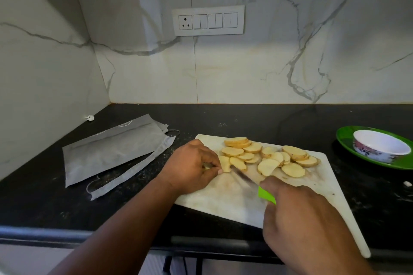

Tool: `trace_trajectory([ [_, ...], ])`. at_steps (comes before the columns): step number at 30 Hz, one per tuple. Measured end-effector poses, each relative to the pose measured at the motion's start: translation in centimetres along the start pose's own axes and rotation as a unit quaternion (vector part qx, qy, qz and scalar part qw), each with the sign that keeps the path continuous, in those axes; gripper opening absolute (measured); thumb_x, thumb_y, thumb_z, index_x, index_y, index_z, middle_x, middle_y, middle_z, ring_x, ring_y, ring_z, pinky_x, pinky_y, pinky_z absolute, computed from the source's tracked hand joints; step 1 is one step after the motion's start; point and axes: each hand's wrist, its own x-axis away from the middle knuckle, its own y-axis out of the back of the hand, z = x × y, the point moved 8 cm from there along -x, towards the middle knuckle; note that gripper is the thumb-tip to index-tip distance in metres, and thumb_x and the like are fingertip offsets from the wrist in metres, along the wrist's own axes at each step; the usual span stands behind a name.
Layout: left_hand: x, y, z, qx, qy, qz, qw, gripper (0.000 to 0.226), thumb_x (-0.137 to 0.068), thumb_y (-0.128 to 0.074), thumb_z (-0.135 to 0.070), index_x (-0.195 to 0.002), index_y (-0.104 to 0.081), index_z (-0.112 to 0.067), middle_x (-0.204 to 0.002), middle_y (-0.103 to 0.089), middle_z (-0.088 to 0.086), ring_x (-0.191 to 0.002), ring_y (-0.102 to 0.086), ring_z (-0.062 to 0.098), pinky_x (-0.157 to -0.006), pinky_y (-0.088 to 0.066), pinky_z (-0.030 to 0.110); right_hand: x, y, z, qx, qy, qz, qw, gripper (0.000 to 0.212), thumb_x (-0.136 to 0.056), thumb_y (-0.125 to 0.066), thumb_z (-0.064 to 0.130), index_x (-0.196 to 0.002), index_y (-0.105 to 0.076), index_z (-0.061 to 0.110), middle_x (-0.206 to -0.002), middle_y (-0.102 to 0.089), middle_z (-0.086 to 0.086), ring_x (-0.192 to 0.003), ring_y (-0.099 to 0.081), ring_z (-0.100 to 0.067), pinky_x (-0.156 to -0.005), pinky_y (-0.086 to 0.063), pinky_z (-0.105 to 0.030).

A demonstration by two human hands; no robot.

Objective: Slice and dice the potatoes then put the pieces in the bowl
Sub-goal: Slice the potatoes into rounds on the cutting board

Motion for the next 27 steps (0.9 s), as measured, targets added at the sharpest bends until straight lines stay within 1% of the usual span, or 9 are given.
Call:
trace_trajectory([
  [4, 0.6, 1.7, 1.6, 0.107, 0.09, -0.066, 0.988, 0.019, -0.081, -0.089, -0.036, -0.097, -0.08, -0.037, -0.1, -0.067, -0.033, -0.104, -0.06, -0.01, -0.085, -0.045, 0.003, -0.3, 0.0, 0.6, -0.026, 0.001, -0.03, 0.999, 0.032, -0.096, -0.047, 0.038, -0.126, -0.038, 0.042, -0.083, -0.057, 0.013, -0.069, -0.053, -0.007, -0.056, -0.039, -0.016],
  [6, 1.2, 2.4, 2.9, 0.179, 0.149, -0.11, 0.966, 0.019, -0.081, -0.089, -0.029, -0.095, -0.08, -0.038, -0.094, -0.072, -0.025, -0.094, -0.064, -0.007, -0.078, -0.049, 0.006, -0.6, -0.6, 1.1, -0.035, 0.002, -0.031, 0.999, 0.033, -0.095, -0.047, 0.037, -0.127, -0.039, 0.04, -0.084, -0.057, 0.01, -0.072, -0.055, -0.009, -0.06, -0.042, -0.019],
  [9, 1.8, 3.1, 4.7, 0.181, 0.201, -0.159, 0.949, 0.011, -0.087, -0.084, -0.027, -0.088, -0.079, -0.037, -0.083, -0.073, -0.019, -0.079, -0.067, 0.006, -0.069, -0.058, 0.023, -1.1, -2.1, 2.2, -0.044, 0.011, -0.01, 0.999, 0.038, -0.092, -0.049, 0.032, -0.129, -0.041, 0.039, -0.087, -0.058, 0.009, -0.076, -0.055, -0.014, -0.062, -0.041, -0.024],
  [12, 1.7, 1.7, 5.6, 0.153, 0.229, -0.056, 0.96, 0.007, -0.088, -0.082, -0.032, -0.093, -0.079, -0.035, -0.092, -0.074, -0.021, -0.087, -0.067, 0.0, -0.081, -0.058, 0.028, -1.4, -3.5, 2.6, -0.042, 0.01, 0.011, 0.999, 0.04, -0.09, -0.051, 0.03, -0.128, -0.042, 0.038, -0.091, -0.06, 0.007, -0.081, -0.058, -0.016, -0.064, -0.043, -0.026],
  [14, 1.6, 0.8, 5.3, 0.122, 0.215, 0.029, 0.969, 0.025, -0.084, -0.083, -0.045, -0.106, -0.078, -0.035, -0.107, -0.069, -0.024, -0.098, -0.061, -0.003, -0.083, -0.05, 0.024, -1.8, -3.7, 2.0, -0.038, -0.002, 0.012, 0.999, 0.04, -0.089, -0.052, 0.03, -0.128, -0.043, 0.038, -0.092, -0.061, 0.009, -0.079, -0.057, -0.014, -0.065, -0.045, -0.025],
  [18, 1.2, 0.5, 4.5, 0.087, 0.204, 0.065, 0.973, 0.053, -0.071, -0.087, -0.061, -0.118, -0.074, -0.039, -0.11, -0.06, -0.031, -0.104, -0.053, -0.008, -0.085, -0.044, 0.016, -2.3, -3.3, 0.9, -0.035, -0.017, -0.013, 0.999, 0.036, -0.091, -0.051, 0.032, -0.126, -0.045, 0.039, -0.097, -0.064, 0.011, -0.083, -0.06, -0.011, -0.062, -0.042, -0.022],
  [22, 1.2, 0.5, 4.2, 0.101, 0.189, 0.081, 0.974, 0.043, -0.083, -0.086, -0.034, -0.122, -0.072, -0.043, -0.117, -0.057, -0.03, -0.115, -0.052, -0.003, -0.103, -0.044, 0.02, -2.7, -3.3, 0.6, -0.021, -0.025, -0.034, 0.999, 0.038, -0.095, -0.05, 0.034, -0.131, -0.043, 0.04, -0.105, -0.066, 0.013, -0.089, -0.063, -0.01, -0.061, -0.036, -0.019],
  [25, 1.4, 0.6, 4.2, 0.146, 0.177, 0.08, 0.97, 0.058, -0.086, -0.071, -0.005, -0.122, -0.069, -0.051, -0.126, -0.058, -0.022, -0.12, -0.051, -0.006, -0.102, -0.035, 0.009, -3.0, -3.6, 1.0, -0.021, -0.024, -0.04, 0.999, 0.038, -0.095, -0.047, 0.034, -0.132, -0.042, 0.04, -0.102, -0.067, 0.013, -0.087, -0.063, -0.008, -0.062, -0.039, -0.019],
  [27, 1.4, 0.9, 4.5, 0.165, 0.183, 0.047, 0.968, 0.059, -0.086, -0.07, -0.002, -0.12, -0.069, -0.05, -0.123, -0.064, -0.024, -0.12, -0.055, -0.004, -0.106, -0.039, 0.015, -3.2, -3.7, 1.4, -0.026, -0.021, -0.042, 0.999, 0.038, -0.095, -0.046, 0.035, -0.132, -0.042, 0.04, -0.099, -0.067, 0.013, -0.082, -0.062, -0.009, -0.062, -0.043, -0.019],
])
